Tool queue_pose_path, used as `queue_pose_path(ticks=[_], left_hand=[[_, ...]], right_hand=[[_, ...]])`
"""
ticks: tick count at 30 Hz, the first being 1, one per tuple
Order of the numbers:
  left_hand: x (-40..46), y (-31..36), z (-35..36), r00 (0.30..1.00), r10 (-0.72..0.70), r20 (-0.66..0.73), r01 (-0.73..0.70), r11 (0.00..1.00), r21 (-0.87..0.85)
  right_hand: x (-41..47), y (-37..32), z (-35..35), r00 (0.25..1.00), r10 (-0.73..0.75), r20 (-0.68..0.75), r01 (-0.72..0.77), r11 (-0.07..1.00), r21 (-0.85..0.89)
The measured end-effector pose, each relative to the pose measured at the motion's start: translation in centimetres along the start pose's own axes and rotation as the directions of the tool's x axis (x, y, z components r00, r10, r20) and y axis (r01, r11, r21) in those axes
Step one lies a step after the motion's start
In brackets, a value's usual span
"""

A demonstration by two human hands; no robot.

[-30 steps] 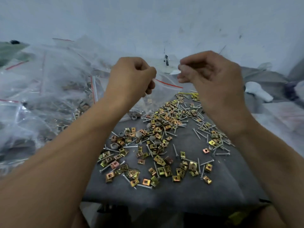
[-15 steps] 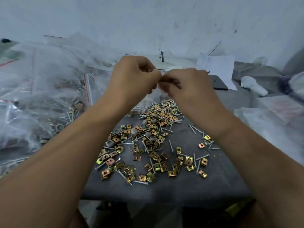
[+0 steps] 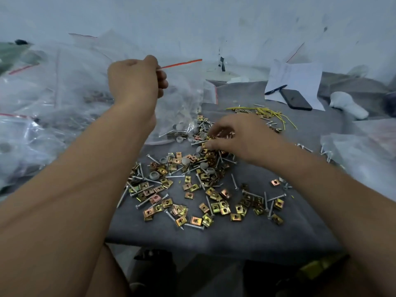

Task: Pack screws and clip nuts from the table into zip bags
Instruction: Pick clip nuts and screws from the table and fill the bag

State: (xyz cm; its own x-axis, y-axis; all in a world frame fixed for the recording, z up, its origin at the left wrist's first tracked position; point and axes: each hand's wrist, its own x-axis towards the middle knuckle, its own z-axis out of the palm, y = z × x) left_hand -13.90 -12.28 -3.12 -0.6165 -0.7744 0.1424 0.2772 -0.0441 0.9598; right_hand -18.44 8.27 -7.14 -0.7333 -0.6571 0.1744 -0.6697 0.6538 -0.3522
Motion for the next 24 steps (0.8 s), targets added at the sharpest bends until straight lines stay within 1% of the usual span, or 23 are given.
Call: queue_pose_path(ticks=[2,7,11,13,15,17,19,21,24], left_hand=[[0.1,-0.1,0.0,1.0,-0.015,0.011,0.015,1.0,-0.004],[0.1,-0.2,0.2,1.0,-0.006,0.026,0.005,1.0,0.005],[0.1,-0.2,0.1,0.999,-0.022,0.032,0.021,1.0,0.003],[0.1,-0.2,0.1,0.999,-0.024,0.034,0.024,1.0,0.0],[0.0,-0.2,0.1,0.999,-0.021,0.036,0.021,1.0,-0.008],[0.1,-0.1,0.1,0.999,-0.019,0.04,0.02,1.0,-0.012],[0.0,-0.1,0.1,0.999,-0.026,0.04,0.027,1.0,-0.009],[0.0,0.0,0.2,0.999,-0.031,0.036,0.031,1.0,-0.003],[-0.2,0.0,0.2,0.999,-0.032,0.034,0.032,0.999,0.005]], right_hand=[[0.1,-0.1,0.6,0.998,0.012,0.059,-0.009,0.998,-0.055],[0.3,0.1,0.7,0.999,-0.043,0.022,0.046,0.989,-0.142],[0.2,0.5,0.7,0.999,0.007,-0.05,-0.007,1.0,0.003],[0.2,0.8,0.9,0.997,0.008,-0.074,-0.005,0.999,0.037],[0.3,0.9,1.1,0.991,0.004,-0.135,0.006,0.997,0.074],[0.4,0.7,1.2,0.979,-0.004,-0.202,0.035,0.988,0.149],[0.5,0.1,1.4,0.974,-0.053,-0.219,0.097,0.975,0.198],[0.6,-0.6,1.8,0.972,-0.139,-0.192,0.168,0.976,0.141],[0.7,-1.4,2.5,0.961,-0.253,-0.109,0.252,0.967,-0.027]])
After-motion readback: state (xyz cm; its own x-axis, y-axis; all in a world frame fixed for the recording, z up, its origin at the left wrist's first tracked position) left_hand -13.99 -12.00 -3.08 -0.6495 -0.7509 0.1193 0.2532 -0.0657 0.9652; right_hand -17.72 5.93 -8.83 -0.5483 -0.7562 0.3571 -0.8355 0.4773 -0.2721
